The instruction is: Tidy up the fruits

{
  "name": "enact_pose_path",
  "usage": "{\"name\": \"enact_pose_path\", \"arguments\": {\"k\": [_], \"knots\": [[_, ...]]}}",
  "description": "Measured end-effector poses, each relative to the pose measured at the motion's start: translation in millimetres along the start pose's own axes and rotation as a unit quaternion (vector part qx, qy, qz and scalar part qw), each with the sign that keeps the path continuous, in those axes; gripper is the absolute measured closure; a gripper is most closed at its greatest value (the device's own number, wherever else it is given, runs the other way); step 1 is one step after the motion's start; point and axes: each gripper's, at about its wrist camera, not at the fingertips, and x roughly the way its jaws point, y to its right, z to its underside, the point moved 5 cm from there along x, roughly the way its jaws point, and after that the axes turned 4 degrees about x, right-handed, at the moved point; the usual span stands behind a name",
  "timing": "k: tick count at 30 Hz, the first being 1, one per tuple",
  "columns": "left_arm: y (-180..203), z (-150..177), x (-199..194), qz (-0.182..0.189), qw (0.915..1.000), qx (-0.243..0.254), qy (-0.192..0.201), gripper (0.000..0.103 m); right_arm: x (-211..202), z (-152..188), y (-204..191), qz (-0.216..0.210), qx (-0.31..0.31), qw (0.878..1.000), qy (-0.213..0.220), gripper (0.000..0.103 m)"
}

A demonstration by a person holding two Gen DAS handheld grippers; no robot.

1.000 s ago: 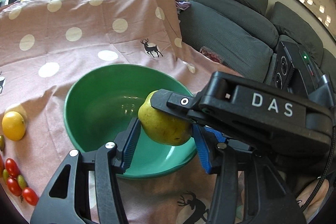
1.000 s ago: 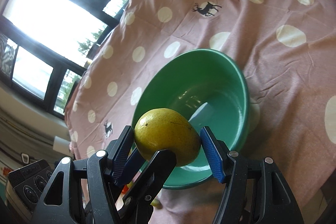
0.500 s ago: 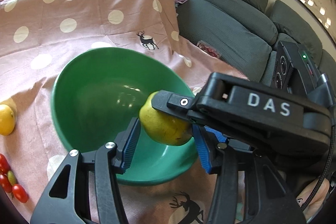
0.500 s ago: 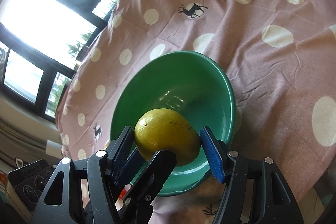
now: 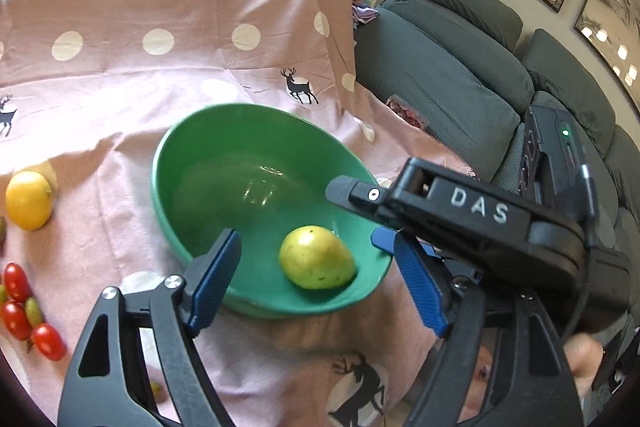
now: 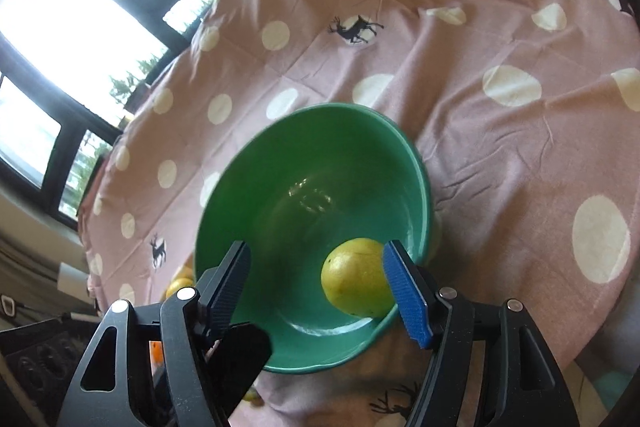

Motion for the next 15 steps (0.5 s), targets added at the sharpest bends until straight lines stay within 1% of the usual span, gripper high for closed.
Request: {"name": "enact_pose_path", "arguments": {"k": [2,4,7,15], "knots": [[-4,1,-9,-0.016,0.9999,0.0,0.007,0.018,0,1,-2,-0.005,0.004,1.0,0.001,0.032],[-10,1,-17,-0.027,0.9995,-0.002,0.015,0.015,0,3,-5,0.0,0.0,1.0,0.001,0.032],[-24,0,-33,-0.05,0.9979,-0.02,0.035,0.013,-1,6,-9,0.01,-0.008,1.0,0.005,0.032],[-65,0,-78,-0.121,0.9882,-0.06,0.073,0.005,-11,12,-29,0.017,-0.035,0.999,0.031,0.031]]}}
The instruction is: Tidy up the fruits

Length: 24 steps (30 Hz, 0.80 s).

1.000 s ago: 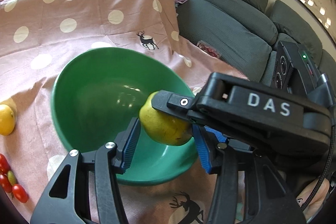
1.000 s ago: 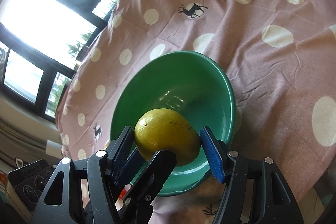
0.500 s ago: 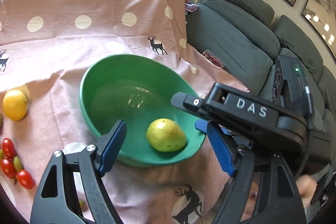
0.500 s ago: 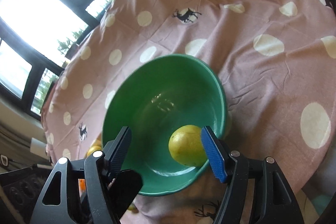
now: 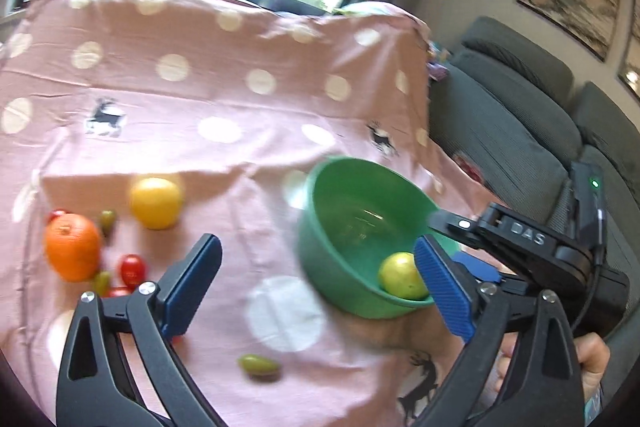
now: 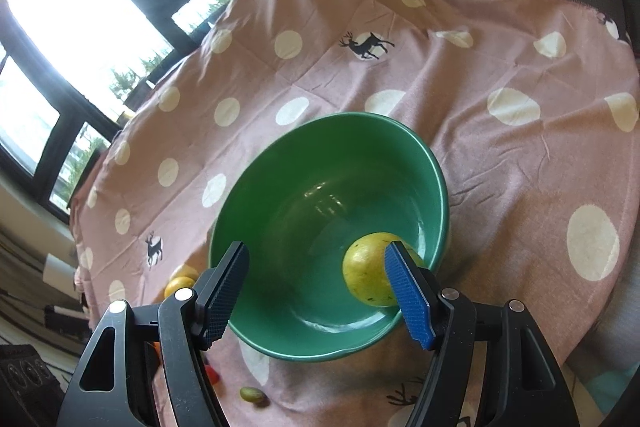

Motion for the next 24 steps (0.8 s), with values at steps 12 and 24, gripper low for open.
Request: {"name": "enact_pose_path", "arguments": {"k": [12,24], "knots": [[-95,-15,-65,-0.107,0.9873,-0.097,0.066,0.003,0,18,-48,-0.009,-0.069,0.998,0.006,0.026],[-163,2,-81,-0.19,0.9667,-0.168,0.036,0.003,8,53,-114,-0.038,-0.143,0.989,-0.011,0.02]]}}
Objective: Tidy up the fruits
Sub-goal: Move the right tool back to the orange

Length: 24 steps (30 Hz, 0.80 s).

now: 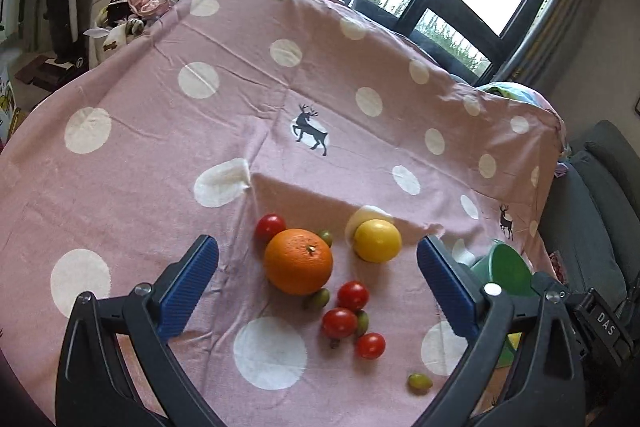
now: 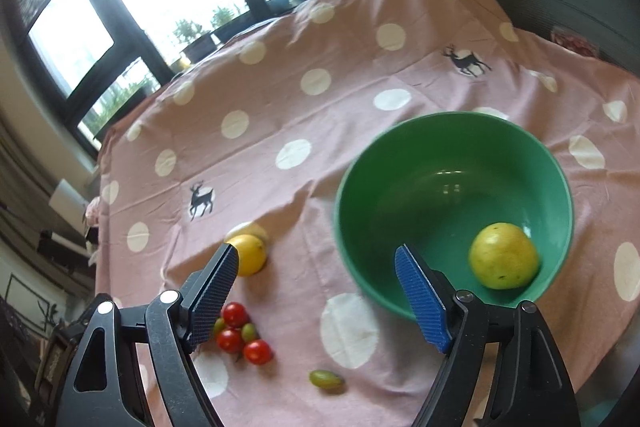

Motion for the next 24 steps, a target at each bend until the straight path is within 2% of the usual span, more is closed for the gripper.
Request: {"name": "enact_pose_path", "arguments": {"k": [3,6,9,12,17,21,24], "knots": [[-8,0,6,-0.003,0.9999,-0.013,-0.01,0.004,7,6,-24,-0.015,-0.025,1.0,-0.009,0.02],[-12,3,15,0.002,0.9996,-0.019,-0.021,0.005,21,13,-45,-0.049,-0.034,0.998,-0.034,0.02],[-13,5,25,-0.005,0.9995,-0.014,-0.027,0.007,43,21,-65,-0.101,-0.032,0.991,-0.079,0.02],[-18,11,40,-0.007,0.9987,-0.016,-0.047,0.011,74,31,-81,-0.149,-0.016,0.979,-0.14,0.02],[-20,18,62,0.018,0.9952,-0.037,-0.089,0.02,106,42,-96,-0.151,-0.024,0.969,-0.192,0.02],[-15,21,71,0.025,0.9933,-0.036,-0.107,0.021,128,51,-110,-0.177,-0.012,0.954,-0.242,0.02],[-16,25,76,0.025,0.9919,-0.036,-0.12,0.022,149,62,-118,-0.167,-0.016,0.947,-0.275,0.02]]}}
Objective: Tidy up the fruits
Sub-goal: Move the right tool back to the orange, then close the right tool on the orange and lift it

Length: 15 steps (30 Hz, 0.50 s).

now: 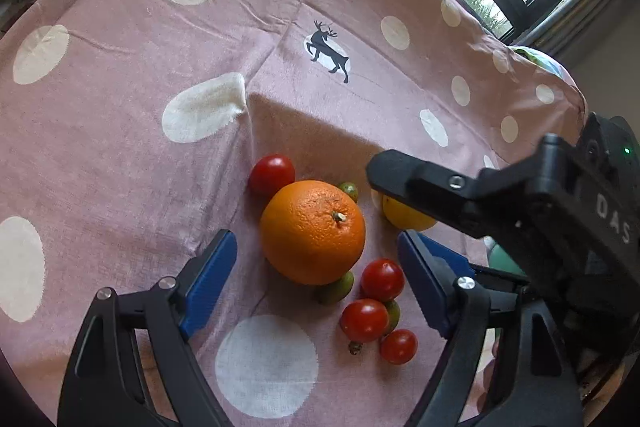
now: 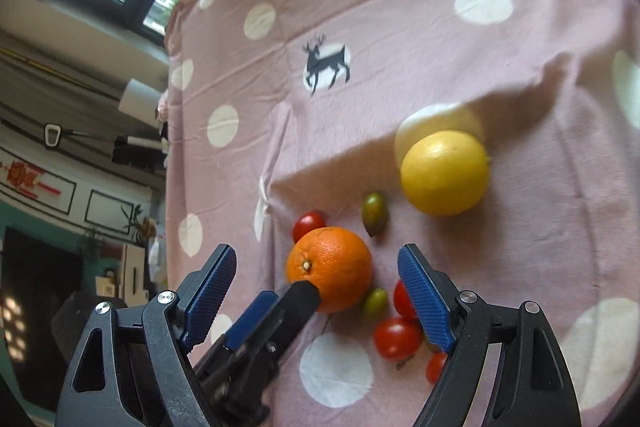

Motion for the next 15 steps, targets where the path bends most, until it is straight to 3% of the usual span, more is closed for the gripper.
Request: {"name": "enact_pose_path", "arguments": {"k": [4,8,15], "knots": [[-2,1,3,0.004,1.0,-0.007,-0.005,0.026,18,-3,4,0.019,-0.005,1.0,-0.02,0.02],[-1,3,11,0.006,0.9997,-0.003,-0.022,0.026,24,-3,2,0.011,-0.014,0.999,-0.032,0.021],[-2,2,13,-0.004,0.9997,0.007,-0.023,0.029,33,-3,10,0.01,-0.003,0.999,-0.046,0.03]]}}
